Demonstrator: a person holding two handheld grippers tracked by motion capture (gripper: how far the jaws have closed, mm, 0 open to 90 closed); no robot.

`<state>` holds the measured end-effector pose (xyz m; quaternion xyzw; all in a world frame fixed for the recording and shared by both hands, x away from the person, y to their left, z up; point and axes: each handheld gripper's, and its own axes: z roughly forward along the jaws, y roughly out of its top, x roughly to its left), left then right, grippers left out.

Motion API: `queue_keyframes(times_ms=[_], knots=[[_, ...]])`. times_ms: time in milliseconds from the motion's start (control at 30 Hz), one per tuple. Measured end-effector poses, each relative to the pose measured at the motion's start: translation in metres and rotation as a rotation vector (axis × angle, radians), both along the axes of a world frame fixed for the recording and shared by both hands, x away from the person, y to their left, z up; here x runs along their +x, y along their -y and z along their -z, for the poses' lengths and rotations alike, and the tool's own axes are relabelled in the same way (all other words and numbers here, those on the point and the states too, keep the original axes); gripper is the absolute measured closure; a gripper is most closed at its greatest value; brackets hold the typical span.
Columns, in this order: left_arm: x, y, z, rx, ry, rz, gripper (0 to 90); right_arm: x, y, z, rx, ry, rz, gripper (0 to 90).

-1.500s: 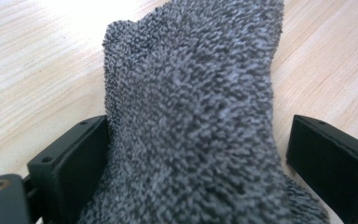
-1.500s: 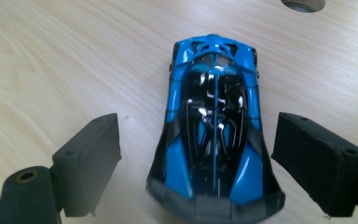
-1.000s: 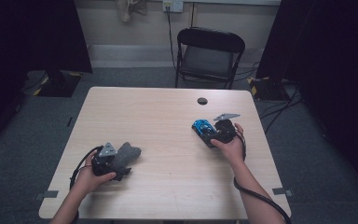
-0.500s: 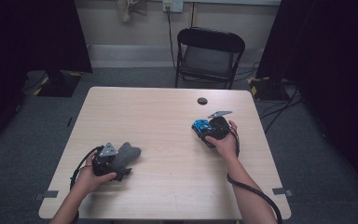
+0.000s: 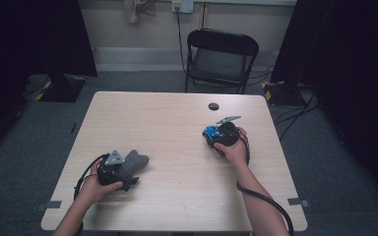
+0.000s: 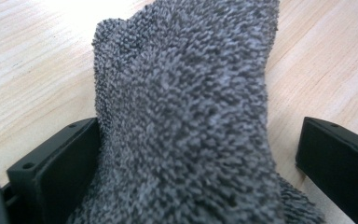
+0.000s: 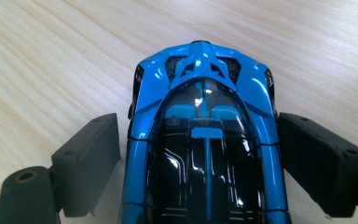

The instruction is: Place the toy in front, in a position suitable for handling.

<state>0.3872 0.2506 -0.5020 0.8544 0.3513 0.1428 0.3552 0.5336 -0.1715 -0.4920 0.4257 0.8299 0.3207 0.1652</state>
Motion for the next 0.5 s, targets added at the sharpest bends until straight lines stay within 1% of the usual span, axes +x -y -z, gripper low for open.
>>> queue_keyframes(times_ms=[67, 133, 200, 267, 333, 367, 400, 433, 500], knots=[[0.0, 0.0, 0.0, 0.0, 0.0, 0.0, 0.0, -0.0001, -0.0007, 0.0003, -0.008, -0.004, 0.001, 14.0], [0.0, 0.0, 0.0, 0.0, 0.0, 0.0, 0.0, -0.0002, -0.0024, 0.0009, -0.026, -0.008, -0.002, 14.0], [0.0, 0.0, 0.0, 0.0, 0.0, 0.0, 0.0, -0.0007, -0.0038, 0.0009, -0.033, -0.005, 0.003, 14.3], [0.0, 0.0, 0.0001, -0.001, 0.0, 0.001, 0.0, -0.0005, -0.0026, 0.0017, -0.018, -0.014, 0.014, 14.9], [0.0, 0.0, 0.0, 0.0, 0.0, 0.0, 0.0, -0.0007, -0.0024, 0.0017, -0.017, -0.015, 0.016, 15.7], [0.0, 0.0, 0.0, 0.0, 0.0, 0.0, 0.0, -0.0015, -0.0024, 0.0012, -0.012, -0.015, 0.013, 18.7], [0.0, 0.0, 0.0, 0.0, 0.0, 0.0, 0.0, -0.0015, -0.0024, 0.0012, -0.012, -0.015, 0.013, 18.7], [0.0, 0.0, 0.0, 0.0, 0.0, 0.0, 0.0, -0.0026, -0.0011, 0.0004, -0.005, -0.008, 0.026, 24.5], [0.0, 0.0, 0.0, 0.0, 0.0, 0.0, 0.0, -0.0027, -0.0008, 0.0003, -0.004, -0.01, 0.027, 24.6]])
